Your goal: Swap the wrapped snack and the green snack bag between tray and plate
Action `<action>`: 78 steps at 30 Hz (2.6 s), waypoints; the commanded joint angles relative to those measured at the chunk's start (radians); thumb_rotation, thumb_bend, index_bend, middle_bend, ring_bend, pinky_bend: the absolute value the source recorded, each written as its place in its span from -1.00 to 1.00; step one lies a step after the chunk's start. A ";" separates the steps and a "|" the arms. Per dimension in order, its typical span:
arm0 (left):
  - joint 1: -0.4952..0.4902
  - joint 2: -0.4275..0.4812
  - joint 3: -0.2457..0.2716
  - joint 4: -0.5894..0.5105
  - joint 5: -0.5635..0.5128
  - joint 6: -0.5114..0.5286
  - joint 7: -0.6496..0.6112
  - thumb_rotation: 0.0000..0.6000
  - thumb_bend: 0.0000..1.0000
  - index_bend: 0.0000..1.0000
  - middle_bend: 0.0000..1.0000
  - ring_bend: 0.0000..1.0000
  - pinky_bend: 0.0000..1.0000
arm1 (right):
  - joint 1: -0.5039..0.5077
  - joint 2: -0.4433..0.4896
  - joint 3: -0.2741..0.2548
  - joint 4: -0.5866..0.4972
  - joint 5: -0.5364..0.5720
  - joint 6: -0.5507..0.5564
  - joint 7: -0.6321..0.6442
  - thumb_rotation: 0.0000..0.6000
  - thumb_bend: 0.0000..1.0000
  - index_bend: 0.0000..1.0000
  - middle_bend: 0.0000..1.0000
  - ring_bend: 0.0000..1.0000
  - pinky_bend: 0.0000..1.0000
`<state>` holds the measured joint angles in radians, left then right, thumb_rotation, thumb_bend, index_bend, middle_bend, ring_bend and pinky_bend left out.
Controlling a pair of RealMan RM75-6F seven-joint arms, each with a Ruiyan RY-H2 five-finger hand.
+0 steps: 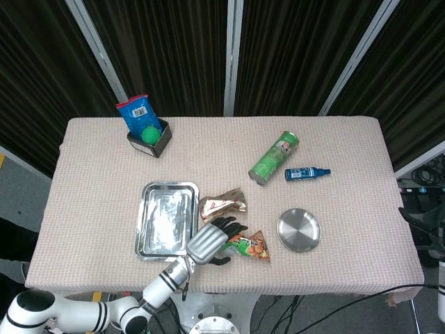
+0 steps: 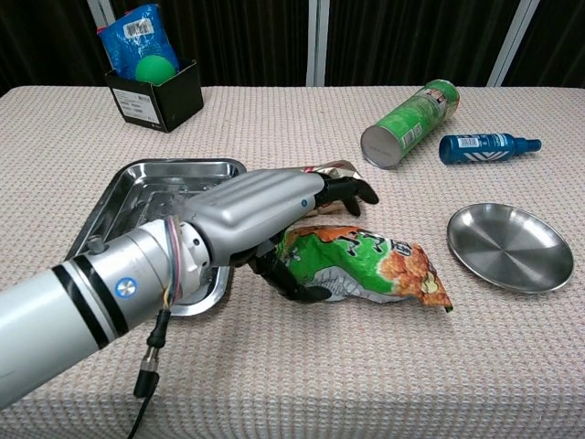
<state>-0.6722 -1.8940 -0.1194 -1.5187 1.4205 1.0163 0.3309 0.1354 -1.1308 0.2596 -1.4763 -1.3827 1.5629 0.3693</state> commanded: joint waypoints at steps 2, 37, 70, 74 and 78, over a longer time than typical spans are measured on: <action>0.016 0.067 0.004 -0.076 -0.007 0.027 0.023 1.00 -0.70 -0.75 -0.70 -0.84 -0.62 | 0.001 0.000 0.000 -0.007 -0.002 -0.001 -0.005 1.00 -1.00 -1.00 -1.00 -1.00 -1.00; -0.215 -0.165 -0.228 0.355 -0.283 -0.038 0.032 1.00 -0.77 -0.54 -0.42 -0.62 -0.48 | -0.003 -0.007 -0.002 0.011 0.018 -0.034 -0.001 1.00 -1.00 -1.00 -1.00 -1.00 -1.00; -0.042 0.061 -0.137 0.147 -0.201 0.201 0.054 1.00 -0.24 0.06 0.13 0.00 0.09 | 0.006 0.010 -0.004 -0.059 -0.016 -0.027 -0.058 1.00 -1.00 -1.00 -1.00 -1.00 -1.00; 0.018 0.122 -0.092 0.095 -0.212 0.215 0.045 1.00 -0.26 0.04 0.09 -0.03 0.06 | 0.013 0.007 -0.008 -0.081 -0.026 -0.028 -0.086 1.00 -1.00 -1.00 -1.00 -1.00 -1.00; 0.042 0.169 -0.051 0.092 -0.222 0.182 0.049 1.00 -0.41 -0.38 -0.45 -0.54 -0.31 | 0.019 0.005 -0.014 -0.100 -0.034 -0.033 -0.114 1.00 -1.00 -1.00 -1.00 -1.00 -1.00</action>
<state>-0.6386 -1.7405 -0.1833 -1.4240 1.2055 1.2140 0.3753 0.1522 -1.1250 0.2478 -1.5721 -1.4138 1.5315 0.2600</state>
